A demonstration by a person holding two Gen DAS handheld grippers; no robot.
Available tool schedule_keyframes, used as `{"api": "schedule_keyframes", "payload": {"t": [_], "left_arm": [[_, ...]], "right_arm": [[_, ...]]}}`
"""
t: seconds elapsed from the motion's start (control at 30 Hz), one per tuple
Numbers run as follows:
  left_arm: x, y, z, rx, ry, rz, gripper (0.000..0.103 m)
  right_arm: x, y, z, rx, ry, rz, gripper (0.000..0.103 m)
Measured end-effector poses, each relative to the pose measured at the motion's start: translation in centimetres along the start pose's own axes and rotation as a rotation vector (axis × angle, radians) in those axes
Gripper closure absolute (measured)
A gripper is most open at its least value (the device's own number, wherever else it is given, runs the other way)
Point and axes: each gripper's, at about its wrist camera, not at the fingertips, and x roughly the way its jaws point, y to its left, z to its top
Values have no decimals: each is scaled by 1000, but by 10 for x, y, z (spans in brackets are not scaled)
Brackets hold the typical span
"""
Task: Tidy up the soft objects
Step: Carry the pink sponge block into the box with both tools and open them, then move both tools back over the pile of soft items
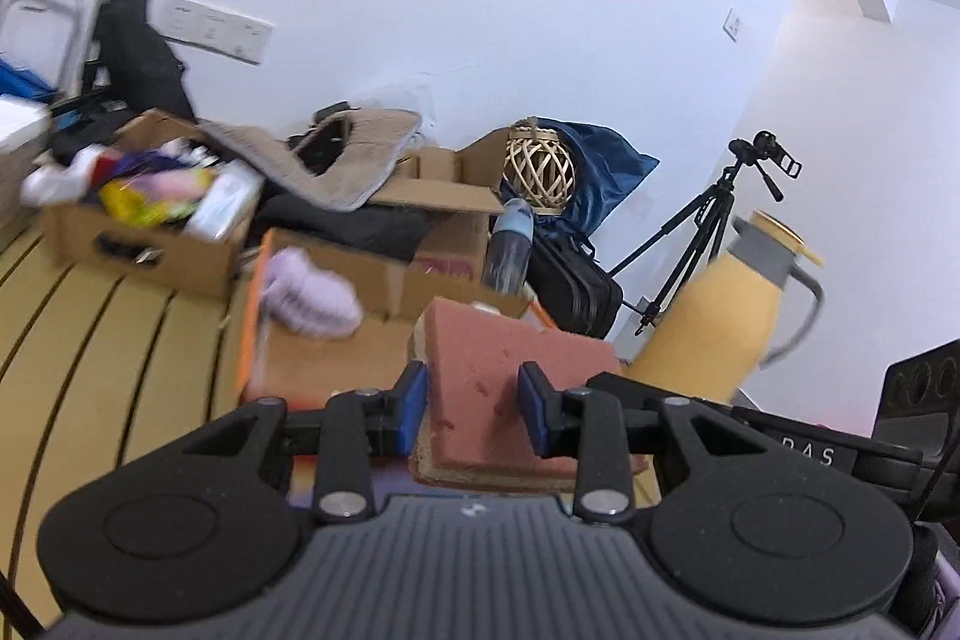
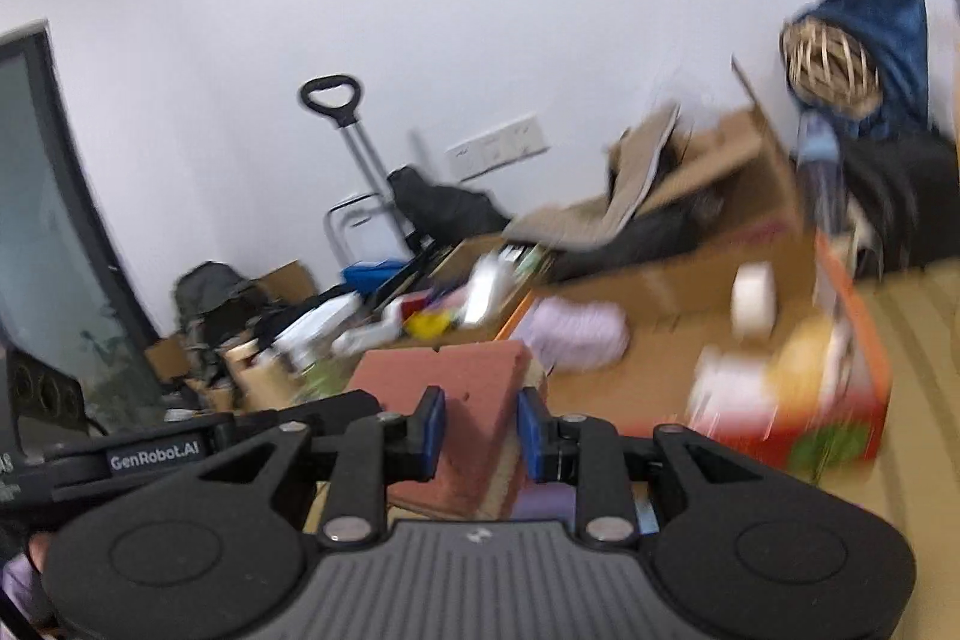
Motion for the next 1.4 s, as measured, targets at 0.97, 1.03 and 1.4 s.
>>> {"api": "schedule_keyframes", "payload": {"t": [0.97, 1.03, 1.4], "left_arm": [[178, 14, 74, 70, 183, 224, 53], [139, -1, 70, 98, 140, 199, 43], [-75, -83, 0, 364, -79, 226, 18]], "right_arm": [[208, -134, 80, -40, 275, -270, 79], [179, -117, 82, -59, 256, -237, 79], [-14, -17, 62, -234, 136, -116, 72]]}}
